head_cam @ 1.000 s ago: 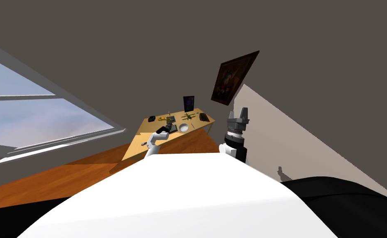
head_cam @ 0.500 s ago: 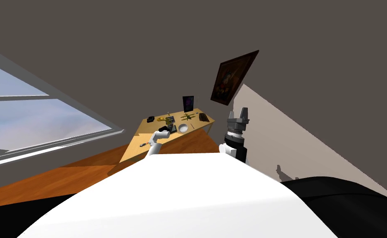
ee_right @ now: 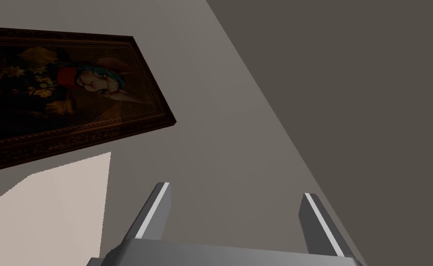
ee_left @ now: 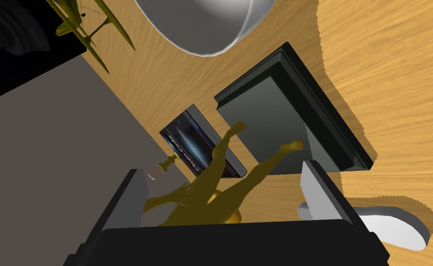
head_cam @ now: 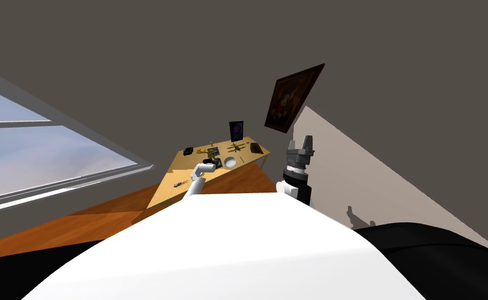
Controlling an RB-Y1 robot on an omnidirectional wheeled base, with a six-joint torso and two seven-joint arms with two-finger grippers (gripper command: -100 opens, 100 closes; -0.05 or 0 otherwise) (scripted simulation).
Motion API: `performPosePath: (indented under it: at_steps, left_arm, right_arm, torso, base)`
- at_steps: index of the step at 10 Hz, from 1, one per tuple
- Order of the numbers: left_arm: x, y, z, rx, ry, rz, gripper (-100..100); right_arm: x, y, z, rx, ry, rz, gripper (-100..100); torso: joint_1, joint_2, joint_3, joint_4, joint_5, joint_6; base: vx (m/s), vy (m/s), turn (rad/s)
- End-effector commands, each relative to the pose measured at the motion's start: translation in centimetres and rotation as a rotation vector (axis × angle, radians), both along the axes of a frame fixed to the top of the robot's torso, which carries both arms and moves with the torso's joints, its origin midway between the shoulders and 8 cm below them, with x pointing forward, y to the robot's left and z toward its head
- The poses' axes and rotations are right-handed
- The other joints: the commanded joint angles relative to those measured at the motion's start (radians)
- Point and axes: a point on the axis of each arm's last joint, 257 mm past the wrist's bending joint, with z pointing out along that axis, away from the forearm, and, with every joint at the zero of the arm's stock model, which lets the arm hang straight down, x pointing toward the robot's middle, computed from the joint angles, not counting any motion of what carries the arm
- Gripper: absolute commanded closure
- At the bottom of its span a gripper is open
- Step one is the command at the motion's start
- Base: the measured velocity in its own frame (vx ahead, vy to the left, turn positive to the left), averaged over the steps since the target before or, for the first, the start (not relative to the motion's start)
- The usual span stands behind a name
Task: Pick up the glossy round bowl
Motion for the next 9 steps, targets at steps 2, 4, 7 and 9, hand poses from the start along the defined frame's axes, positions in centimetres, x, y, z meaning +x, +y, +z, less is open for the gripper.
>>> performPosePath:
  at_steps: [2, 4, 7, 9]
  left_arm:
    - [-0.7, -0.4, -1.9, 0.001, 0.092, -0.006, -100]
    - [-1.3, -0.6, -3.1, 0.002, 0.154, -0.010, -100]
    - [-2.3, -0.8, -4.3, 0.002, 0.227, -0.013, -100]
    - [-3.2, -1.2, -5.8, 0.003, 0.316, -0.022, -100]
  right_arm:
    - [0.0, 0.0, 0.0, 0.000, 0.000, 0.000, 0]
    - [0.0, 0.0, 0.0, 0.000, 0.000, 0.000, 0]
    - [0.0, 0.0, 0.0, 0.000, 0.000, 0.000, 0]
    - [0.0, 0.0, 0.0, 0.000, 0.000, 0.000, 0]
  torso:
    - [0.000, 0.000, 0.000, 0.000, 0.000, 0.000]
    - [0.000, 0.000, 0.000, 0.000, 0.000, 0.000]
    - [0.000, 0.000, 0.000, 0.000, 0.000, 0.000]
    - [0.000, 0.000, 0.000, 0.000, 0.000, 0.000]
  base:
    - [0.034, -0.005, -0.027]
    - [0.033, -0.012, -0.026]
    - [0.033, -0.005, -0.024]
    - [0.047, -0.011, -0.037]
